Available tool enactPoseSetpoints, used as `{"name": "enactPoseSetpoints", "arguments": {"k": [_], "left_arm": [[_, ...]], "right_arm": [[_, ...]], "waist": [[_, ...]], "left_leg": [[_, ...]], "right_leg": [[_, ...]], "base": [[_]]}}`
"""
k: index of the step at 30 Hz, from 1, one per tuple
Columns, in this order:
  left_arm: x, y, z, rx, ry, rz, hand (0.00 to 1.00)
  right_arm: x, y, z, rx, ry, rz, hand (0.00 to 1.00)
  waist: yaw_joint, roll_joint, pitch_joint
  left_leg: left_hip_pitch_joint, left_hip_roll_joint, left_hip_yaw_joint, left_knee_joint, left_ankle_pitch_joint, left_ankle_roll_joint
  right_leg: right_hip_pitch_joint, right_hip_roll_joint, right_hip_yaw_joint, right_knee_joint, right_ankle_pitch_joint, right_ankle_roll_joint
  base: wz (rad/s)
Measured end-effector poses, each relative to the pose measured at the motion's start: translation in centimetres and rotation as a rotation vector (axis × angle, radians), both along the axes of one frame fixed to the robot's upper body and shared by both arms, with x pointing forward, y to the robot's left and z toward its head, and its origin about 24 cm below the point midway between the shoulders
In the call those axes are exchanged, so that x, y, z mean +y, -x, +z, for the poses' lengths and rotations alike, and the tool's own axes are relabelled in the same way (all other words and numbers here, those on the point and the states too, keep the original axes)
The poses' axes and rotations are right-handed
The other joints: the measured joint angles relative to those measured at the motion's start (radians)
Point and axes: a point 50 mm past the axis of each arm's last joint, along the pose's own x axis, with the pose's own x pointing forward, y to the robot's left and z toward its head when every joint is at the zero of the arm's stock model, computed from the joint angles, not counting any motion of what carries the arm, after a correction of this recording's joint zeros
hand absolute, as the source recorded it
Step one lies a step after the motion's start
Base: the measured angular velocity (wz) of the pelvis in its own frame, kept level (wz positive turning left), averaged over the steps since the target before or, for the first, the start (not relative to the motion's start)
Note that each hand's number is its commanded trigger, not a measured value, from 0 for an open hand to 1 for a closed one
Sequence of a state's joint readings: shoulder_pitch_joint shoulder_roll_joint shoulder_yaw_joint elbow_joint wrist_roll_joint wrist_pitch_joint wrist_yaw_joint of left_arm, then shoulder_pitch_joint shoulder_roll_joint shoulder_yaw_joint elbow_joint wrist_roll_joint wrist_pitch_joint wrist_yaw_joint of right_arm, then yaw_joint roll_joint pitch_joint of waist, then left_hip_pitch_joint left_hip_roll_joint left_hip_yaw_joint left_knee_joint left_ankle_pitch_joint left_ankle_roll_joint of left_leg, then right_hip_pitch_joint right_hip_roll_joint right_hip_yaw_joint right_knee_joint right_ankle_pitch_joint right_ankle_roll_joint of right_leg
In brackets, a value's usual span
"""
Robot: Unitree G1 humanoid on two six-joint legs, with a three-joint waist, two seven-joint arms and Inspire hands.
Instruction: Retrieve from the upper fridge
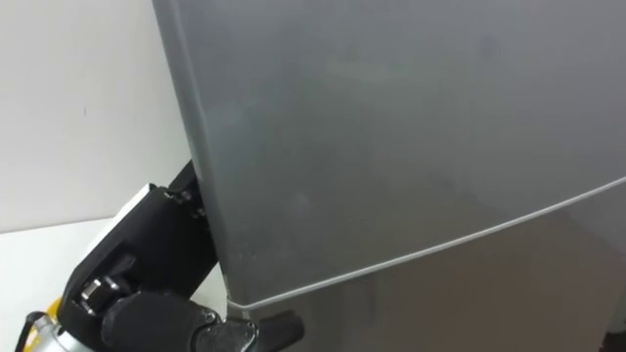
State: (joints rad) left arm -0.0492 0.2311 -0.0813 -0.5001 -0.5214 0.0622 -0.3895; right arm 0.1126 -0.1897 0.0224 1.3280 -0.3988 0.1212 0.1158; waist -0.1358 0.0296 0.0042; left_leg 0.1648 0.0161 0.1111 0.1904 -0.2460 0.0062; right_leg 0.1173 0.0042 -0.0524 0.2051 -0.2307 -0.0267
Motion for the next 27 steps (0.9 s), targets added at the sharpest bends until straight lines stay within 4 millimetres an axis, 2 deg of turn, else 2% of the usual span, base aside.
{"name": "enactPoseSetpoints", "arguments": {"k": [5,10,13,17,19,27], "left_arm": [[-0.1,0.0,0.2,-0.013,-0.009,-0.017,0.00],[-0.3,0.1,0.2,-0.008,0.012,-0.043,0.00],[-0.4,0.1,0.2,-0.014,0.003,-0.061,0.00],[-0.7,0.3,0.3,-0.014,0.023,-0.100,0.00],[-0.8,0.4,0.3,-0.010,0.049,-0.125,0.00],[-2.1,0.3,1.3,-0.044,0.079,-0.238,0.00]], "right_arm": [[0.0,-0.1,0.0,-0.007,0.004,0.003,0.00],[0.2,-0.3,0.0,-0.018,-0.004,0.030,0.00],[0.1,-0.5,0.0,-0.021,-0.010,0.042,0.00],[-0.1,-0.5,0.0,-0.024,-0.008,0.046,0.00],[-0.2,-0.8,0.1,-0.027,-0.008,0.055,0.00],[-0.3,-0.8,0.1,-0.022,-0.021,0.054,0.00]], "waist": [[0.000,0.000,-0.0007],[0.000,-0.001,-0.0041],[-0.001,0.001,-0.0087],[0.000,0.005,-0.0063],[0.000,0.015,-0.0003],[-0.002,0.026,-0.0001]], "left_leg": [[-0.004,-0.002,0.000,0.000,0.000,0.000],[-0.009,-0.003,0.000,0.000,0.000,0.000],[-0.011,-0.002,0.000,0.000,0.000,0.000],[-0.013,-0.002,0.010,0.000,0.000,0.000],[-0.014,-0.002,0.025,0.000,0.000,0.000],[-0.019,-0.004,0.048,0.000,0.000,0.000]], "right_leg": [[-0.002,-0.002,0.001,0.001,0.004,0.004],[-0.006,-0.002,0.003,0.001,0.005,0.005],[-0.007,-0.002,0.003,0.000,0.006,0.006],[-0.009,-0.002,0.010,-0.001,0.012,0.009],[-0.015,-0.002,0.019,-0.002,0.017,0.013],[-0.031,-0.001,0.044,0.001,0.023,0.017]], "base": [[0.00],[0.00],[0.00],[-0.02],[-0.12],[-0.09]]}}
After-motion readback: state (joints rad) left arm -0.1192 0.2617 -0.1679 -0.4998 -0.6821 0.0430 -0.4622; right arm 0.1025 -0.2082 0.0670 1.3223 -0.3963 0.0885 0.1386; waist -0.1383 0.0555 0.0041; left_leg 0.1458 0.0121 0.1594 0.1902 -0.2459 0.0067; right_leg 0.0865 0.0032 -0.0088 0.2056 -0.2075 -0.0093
